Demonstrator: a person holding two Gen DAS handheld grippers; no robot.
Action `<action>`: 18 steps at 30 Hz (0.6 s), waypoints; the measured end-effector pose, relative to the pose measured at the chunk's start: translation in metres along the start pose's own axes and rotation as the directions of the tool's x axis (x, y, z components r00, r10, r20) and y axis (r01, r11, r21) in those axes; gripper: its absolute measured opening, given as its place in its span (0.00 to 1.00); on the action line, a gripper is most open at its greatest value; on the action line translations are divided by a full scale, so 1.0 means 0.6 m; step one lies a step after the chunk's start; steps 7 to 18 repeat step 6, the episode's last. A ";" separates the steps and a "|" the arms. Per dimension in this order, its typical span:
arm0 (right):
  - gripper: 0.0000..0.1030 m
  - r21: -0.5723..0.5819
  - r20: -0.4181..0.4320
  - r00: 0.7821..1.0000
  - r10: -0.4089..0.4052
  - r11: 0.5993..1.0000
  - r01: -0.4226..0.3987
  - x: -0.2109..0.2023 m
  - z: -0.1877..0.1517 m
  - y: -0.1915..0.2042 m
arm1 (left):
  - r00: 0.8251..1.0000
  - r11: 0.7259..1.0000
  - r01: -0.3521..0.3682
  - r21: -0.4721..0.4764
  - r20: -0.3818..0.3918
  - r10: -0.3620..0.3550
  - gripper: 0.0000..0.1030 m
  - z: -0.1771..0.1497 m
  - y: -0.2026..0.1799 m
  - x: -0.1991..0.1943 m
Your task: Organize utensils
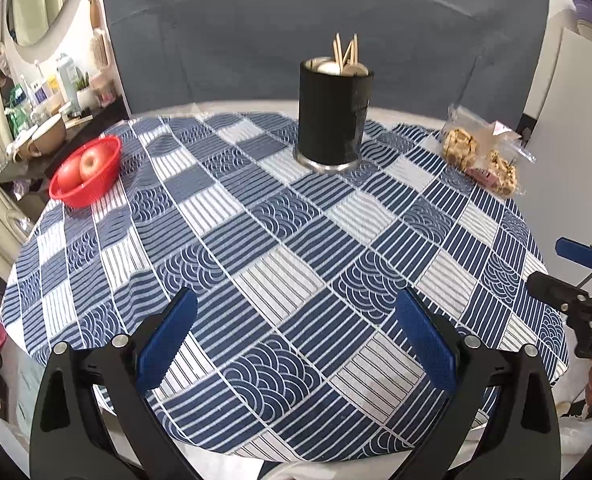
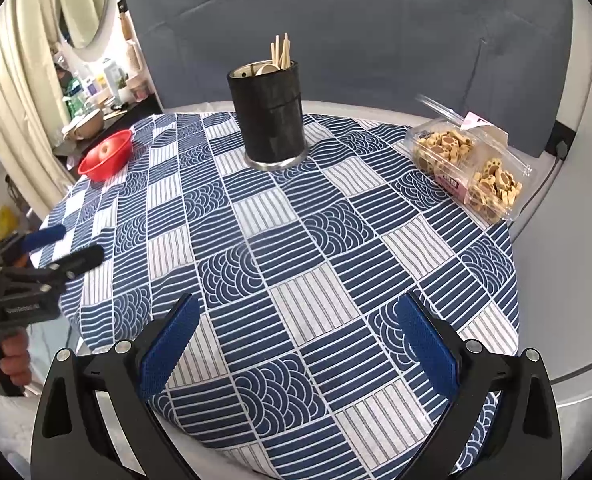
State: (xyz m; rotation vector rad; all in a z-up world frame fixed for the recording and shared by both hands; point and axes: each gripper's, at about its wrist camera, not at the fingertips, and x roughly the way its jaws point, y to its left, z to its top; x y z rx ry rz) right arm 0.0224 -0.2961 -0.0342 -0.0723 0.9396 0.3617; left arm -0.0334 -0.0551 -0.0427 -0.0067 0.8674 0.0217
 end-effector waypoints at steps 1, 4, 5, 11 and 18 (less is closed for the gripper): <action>0.92 -0.003 0.006 1.000 -0.004 1.000 0.004 -0.001 0.002 0.000 | 1.000 1.000 -0.003 -0.001 0.003 0.003 0.94 0.002 0.004 -0.003; 0.92 -0.014 0.018 1.000 -0.016 1.000 0.016 -0.001 0.008 -0.001 | 1.000 0.998 0.020 -0.065 0.018 -0.019 0.94 0.007 0.033 -0.009; 0.92 -0.005 0.022 1.000 -0.016 1.000 0.016 0.000 0.011 -0.003 | 0.999 0.996 0.033 -0.078 0.009 -0.033 0.94 0.007 0.041 -0.006; 0.92 -0.005 0.022 1.000 -0.016 1.000 0.016 0.000 0.011 -0.003 | 0.999 0.996 0.035 -0.083 -0.002 -0.035 0.94 0.008 0.050 0.000; 0.92 -0.005 0.022 1.000 -0.016 1.000 0.016 0.000 0.011 -0.003 | 0.999 0.996 0.035 -0.083 -0.002 -0.035 0.94 0.008 0.050 0.000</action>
